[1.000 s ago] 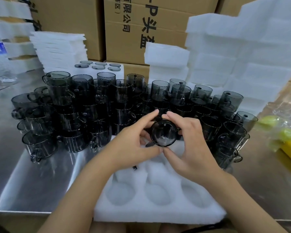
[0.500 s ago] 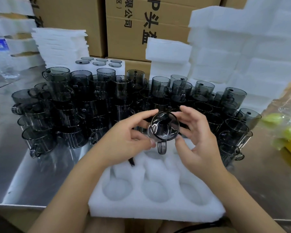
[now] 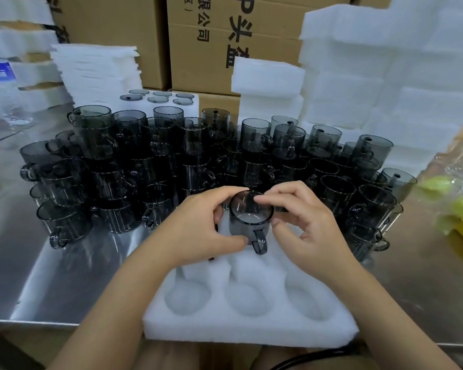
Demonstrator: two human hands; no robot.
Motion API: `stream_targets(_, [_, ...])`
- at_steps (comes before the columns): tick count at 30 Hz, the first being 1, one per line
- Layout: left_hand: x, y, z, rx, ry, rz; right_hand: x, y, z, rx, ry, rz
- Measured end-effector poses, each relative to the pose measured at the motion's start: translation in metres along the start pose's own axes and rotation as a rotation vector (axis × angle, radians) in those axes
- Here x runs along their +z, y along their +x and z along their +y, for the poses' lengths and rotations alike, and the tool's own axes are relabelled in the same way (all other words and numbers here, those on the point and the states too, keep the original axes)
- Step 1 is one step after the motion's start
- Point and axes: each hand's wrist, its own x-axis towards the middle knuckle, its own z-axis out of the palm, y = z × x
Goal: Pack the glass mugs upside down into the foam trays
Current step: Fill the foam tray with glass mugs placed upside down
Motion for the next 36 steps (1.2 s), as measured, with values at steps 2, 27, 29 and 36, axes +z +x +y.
stream_targets(2, [0.0001,-0.0009,0.0018,0.024,-0.004,-0.015,0.0001,0.0001,-0.0024,0.024,0.002,-0.009])
stream_targets(27, [0.0024,-0.003,-0.0039,0.062,0.066,-0.029,-0.0063,0.0039,-0.0002,0.219,-0.313,-0.329])
stream_targets(29, [0.0033,-0.0024,-0.0047,0.066,0.096,-0.034,-0.0057,0.0051,-0.0002,0.226,-0.353,-0.362])
stream_targets(36, [0.0033,-0.003,-0.0068,0.086,0.109,-0.024,-0.008,0.0015,-0.0027,0.119,-0.475,-0.414])
